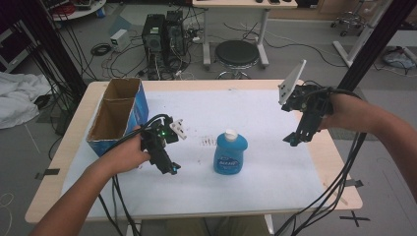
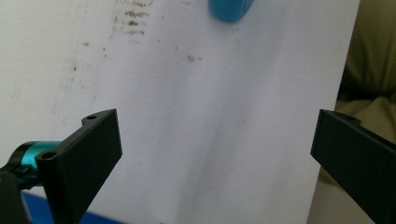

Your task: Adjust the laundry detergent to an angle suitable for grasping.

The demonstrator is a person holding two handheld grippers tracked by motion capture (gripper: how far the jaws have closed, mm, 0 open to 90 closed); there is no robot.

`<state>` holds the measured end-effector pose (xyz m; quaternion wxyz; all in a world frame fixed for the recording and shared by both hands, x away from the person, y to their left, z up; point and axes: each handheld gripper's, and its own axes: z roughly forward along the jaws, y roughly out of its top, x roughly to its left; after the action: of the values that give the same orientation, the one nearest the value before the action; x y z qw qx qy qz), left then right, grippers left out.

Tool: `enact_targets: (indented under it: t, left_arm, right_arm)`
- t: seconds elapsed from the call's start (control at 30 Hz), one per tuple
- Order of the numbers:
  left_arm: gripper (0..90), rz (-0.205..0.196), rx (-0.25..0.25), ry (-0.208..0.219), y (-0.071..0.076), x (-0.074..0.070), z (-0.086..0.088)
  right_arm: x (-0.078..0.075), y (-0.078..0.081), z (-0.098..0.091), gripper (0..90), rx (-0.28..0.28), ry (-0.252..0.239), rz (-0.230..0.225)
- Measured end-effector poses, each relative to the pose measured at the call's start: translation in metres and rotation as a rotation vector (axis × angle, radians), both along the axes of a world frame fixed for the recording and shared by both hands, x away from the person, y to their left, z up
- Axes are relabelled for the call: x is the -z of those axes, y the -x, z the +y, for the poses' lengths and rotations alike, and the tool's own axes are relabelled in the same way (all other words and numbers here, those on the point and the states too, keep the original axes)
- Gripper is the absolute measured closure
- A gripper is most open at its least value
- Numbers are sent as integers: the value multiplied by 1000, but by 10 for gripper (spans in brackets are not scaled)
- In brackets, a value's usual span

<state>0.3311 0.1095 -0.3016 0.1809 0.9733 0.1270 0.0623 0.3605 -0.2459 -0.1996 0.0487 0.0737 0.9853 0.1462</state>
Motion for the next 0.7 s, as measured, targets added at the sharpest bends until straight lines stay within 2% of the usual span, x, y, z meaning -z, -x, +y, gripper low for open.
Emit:
enact_targets:
  t: [0.17,0.4,0.7]
  left_arm:
    - [19,9,21,-41,1,-1,1]
    - [19,24,-2,-42,-4,2,7]
    - [19,16,26,-17,-2,2,8]
  right_arm:
    - [1,-5,-2,11,7,0,5]
    - [3,-10,-3,11,3,2,8]
    - [10,-29,-10,11,33,11,11]
